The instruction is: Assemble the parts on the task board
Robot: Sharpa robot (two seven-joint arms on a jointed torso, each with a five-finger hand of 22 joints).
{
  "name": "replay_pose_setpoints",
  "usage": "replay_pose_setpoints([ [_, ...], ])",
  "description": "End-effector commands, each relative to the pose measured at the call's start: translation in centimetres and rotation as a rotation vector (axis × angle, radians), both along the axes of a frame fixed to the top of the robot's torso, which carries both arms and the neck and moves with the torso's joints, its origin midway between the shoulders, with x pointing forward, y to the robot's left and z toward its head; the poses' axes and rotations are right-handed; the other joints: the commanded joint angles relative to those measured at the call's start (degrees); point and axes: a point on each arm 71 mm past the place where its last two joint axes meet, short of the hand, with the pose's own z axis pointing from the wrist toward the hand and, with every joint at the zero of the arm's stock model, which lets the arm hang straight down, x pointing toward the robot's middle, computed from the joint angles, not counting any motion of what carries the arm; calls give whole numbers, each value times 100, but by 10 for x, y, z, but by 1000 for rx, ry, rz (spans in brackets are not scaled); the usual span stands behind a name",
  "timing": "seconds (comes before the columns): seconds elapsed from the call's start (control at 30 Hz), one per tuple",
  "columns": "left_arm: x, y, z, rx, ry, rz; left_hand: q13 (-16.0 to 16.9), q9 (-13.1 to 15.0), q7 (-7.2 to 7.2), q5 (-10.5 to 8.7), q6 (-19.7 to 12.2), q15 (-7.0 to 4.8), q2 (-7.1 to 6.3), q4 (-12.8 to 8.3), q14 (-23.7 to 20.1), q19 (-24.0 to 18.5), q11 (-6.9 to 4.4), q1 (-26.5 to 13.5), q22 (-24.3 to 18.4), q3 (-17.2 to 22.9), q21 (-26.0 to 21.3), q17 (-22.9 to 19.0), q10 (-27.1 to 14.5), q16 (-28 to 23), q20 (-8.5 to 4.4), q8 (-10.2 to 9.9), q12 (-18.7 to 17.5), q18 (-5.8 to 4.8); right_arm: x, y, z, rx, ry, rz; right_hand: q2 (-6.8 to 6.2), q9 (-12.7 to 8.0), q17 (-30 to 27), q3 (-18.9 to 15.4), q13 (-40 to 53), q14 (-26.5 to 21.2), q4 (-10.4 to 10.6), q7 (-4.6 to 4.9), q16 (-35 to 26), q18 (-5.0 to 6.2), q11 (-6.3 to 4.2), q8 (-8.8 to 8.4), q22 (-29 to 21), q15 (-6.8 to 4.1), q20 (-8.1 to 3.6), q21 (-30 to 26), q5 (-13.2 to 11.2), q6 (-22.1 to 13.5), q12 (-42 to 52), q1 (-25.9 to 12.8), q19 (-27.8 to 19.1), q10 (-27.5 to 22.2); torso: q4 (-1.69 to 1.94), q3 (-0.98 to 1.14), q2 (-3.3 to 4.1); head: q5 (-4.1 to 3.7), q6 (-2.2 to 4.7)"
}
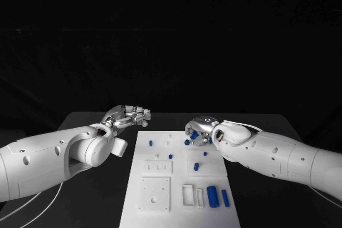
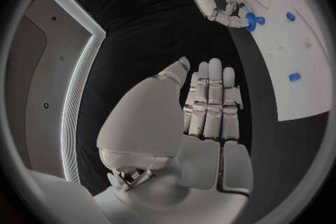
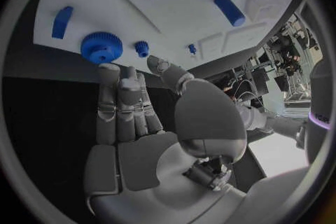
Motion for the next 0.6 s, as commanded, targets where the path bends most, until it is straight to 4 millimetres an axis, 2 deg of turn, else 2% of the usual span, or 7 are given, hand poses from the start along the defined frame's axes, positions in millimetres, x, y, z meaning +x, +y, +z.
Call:
replay_pose_setpoints([
  [0.03,-1,-3,2,-14,-2,-18,-6,-3,32,0,5,-11,-7,-32,-43,-38,-12,-35,74,-3,-40,-7,-45,-29,-19,-29,-24,-66,-1,4,-1,-27,-9,9,-80,-6,-16,19,-10,-29,-1,10,39,180,9,-44,121,9,-422,30,-39,33,-31,4,417,-7,-1,1,22,6,-7],
  [0.23,-1,-3,2,-15,-2,-19,-7,-3,34,-3,3,-11,-18,-43,-43,-39,-6,-34,74,-1,-41,-9,-53,-31,-20,-39,-44,-64,1,8,-7,-45,-10,1,-90,-10,-39,24,-23,-35,1,9,59,180,23,-65,115,23,-421,36,-48,19,-64,3,412,-34,-11,4,39,13,9],
  [0.47,-2,-4,5,-16,-3,-24,-8,-3,35,-6,1,-11,-22,-52,-44,-39,-1,-32,74,3,-42,-10,-58,-33,-20,-46,-59,-64,0,11,-15,-57,-13,-11,-107,-11,-64,21,-27,-39,11,5,82,180,28,-79,111,29,-412,45,-77,19,-74,-22,413,-25,0,-8,62,28,-2],
  [0.6,-2,-3,5,-16,-4,-24,-8,-3,36,-8,1,-11,-24,-55,-44,-40,1,-33,74,4,-42,-10,-60,-34,-19,-50,-65,-64,0,11,-15,-63,-15,-14,-102,-8,-79,37,-25,-42,14,-1,93,180,24,-78,109,26,-407,49,-94,35,-71,-21,413,-5,-8,-5,66,50,-20],
])
